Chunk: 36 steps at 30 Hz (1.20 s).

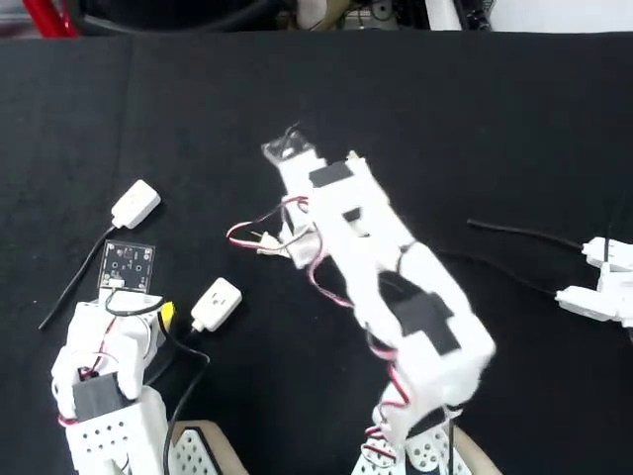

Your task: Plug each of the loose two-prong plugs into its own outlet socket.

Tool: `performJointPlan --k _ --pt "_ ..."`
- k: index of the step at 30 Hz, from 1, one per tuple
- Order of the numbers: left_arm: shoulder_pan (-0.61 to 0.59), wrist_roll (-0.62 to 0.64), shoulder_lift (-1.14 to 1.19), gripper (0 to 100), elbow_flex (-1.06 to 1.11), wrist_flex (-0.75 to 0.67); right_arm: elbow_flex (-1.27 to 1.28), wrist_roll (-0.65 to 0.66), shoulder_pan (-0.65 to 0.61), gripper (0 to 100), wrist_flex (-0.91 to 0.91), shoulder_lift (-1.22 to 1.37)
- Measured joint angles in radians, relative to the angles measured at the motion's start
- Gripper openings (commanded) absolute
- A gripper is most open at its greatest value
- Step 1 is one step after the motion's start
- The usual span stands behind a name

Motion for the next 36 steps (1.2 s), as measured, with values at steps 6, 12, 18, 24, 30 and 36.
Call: performJointPlan --k 6,12,18,24,30,36 --pt "0.000 0.000 0.000 30 0.000 0.000 -0.035 0.063 0.008 1.6 -0.011 0.071" --pt "0.000 0.000 0.000 30 0.000 0.000 -0.051 -0.026 0.138 6.0 -0.058 0.072" --pt "0.017 -0.005 0.000 30 0.000 0.000 -0.049 0.089 0.163 1.1 -0.091 0.072" --pt "0.017 -0.008 0.000 30 0.000 0.000 -0.049 0.480 0.164 1.2 -0.103 0.074" --pt "0.017 -0.008 0.000 30 0.000 0.000 -0.015 0.594 0.109 1.1 -0.078 0.048" --pt "0.017 -0.008 0.000 30 0.000 0.000 0.155 0.709 0.094 1.1 -0.160 -0.094"
